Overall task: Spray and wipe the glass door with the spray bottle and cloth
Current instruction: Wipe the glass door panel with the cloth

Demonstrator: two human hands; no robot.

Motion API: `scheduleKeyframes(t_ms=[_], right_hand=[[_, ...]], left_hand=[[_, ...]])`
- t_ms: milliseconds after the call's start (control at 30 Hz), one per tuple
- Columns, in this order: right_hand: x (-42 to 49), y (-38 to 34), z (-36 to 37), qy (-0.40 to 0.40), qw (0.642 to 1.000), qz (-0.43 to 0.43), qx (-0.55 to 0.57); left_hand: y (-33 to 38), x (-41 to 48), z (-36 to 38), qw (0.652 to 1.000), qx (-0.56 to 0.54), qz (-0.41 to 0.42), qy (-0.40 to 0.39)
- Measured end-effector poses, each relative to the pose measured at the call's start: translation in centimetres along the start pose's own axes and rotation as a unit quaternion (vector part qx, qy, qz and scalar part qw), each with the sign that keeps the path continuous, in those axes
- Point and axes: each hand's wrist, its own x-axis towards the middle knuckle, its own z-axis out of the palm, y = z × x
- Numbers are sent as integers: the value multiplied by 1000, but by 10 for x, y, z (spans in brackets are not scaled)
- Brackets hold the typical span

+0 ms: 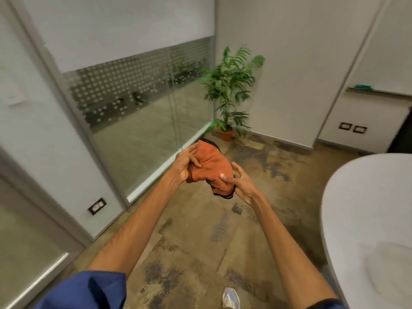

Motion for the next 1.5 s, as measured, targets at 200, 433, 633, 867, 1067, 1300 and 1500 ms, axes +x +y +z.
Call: scheduleKeyframes(t_ms=[200, 433, 633, 867, 1067, 1300, 1500], right_hand=[[43, -5, 123, -135, 951, -63, -270], [81, 6, 280, -262, 891, -100, -358], [116, 14, 389, -322, 881, -87, -336], [156, 17, 522, -427, 815, -124, -372], [144, 40, 620, -498, 792, -135, -327], [97, 81, 704, -569, 784, -54, -242], [25, 123, 777, -616, 767, 33, -179]], left_hand=[[34, -39, -104, 989, 84, 50, 107], [65, -83, -202, 954, 114, 104, 256], [89, -127, -318, 922, 156, 125, 331], [93, -175, -419, 884, 211, 66, 412], [109, -217, -469, 820, 225, 84, 520], [118, -302, -504, 700, 145, 151, 683], [104, -402, -536, 646, 21, 211, 734]])
